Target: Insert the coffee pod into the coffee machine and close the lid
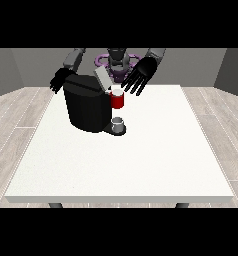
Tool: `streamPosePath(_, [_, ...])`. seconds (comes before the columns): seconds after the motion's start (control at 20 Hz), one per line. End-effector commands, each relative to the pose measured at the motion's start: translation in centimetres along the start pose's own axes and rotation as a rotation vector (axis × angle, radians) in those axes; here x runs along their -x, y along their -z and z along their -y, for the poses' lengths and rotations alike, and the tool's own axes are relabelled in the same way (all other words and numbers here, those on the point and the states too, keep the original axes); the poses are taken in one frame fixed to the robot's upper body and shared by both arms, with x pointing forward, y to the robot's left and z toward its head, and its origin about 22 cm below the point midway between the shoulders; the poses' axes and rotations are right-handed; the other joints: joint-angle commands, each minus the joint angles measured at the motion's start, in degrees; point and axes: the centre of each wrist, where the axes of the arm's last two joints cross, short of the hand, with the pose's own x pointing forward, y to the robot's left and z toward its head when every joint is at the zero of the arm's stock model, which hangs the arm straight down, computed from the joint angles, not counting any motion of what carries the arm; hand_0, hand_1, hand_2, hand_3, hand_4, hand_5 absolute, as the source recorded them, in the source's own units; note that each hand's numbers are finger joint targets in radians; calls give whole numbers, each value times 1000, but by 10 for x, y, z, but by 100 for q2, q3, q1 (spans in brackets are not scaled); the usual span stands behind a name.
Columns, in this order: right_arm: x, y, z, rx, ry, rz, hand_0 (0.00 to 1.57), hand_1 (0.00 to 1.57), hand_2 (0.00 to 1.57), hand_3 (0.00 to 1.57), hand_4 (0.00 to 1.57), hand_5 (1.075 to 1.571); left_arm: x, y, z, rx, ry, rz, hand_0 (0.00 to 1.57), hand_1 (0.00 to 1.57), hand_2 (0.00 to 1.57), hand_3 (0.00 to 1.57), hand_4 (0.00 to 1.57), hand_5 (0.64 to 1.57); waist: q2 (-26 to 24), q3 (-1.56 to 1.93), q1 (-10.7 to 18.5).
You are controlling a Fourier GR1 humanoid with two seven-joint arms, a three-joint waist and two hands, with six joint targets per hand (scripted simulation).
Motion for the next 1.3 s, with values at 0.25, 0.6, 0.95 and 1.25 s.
streamPosePath(0.25, [25,-14,18,63,3,-49,0,0,0,0,383,1571,6,-3,34,-23,-301,6,0,0,0,0,0,1571,-472,-2,446])
streamPosePath(0.6, [50,-49,63,172,-2,-207,0,0,0,0,398,1571,47,-42,143,-11,-792,-35,0,0,0,0,0,1571,-1744,-9,1039])
streamPosePath(0.95, [45,-59,63,90,-112,-205,0,0,0,0,357,1571,57,-77,208,27,-983,-154,0,0,0,0,142,1571,-2415,-5,1296])
streamPosePath(1.25, [7,-39,59,-44,-60,-124,0,0,0,0,257,1571,90,-118,225,4,-1039,-213,0,0,0,0,0,1571,-2590,-4,1434])
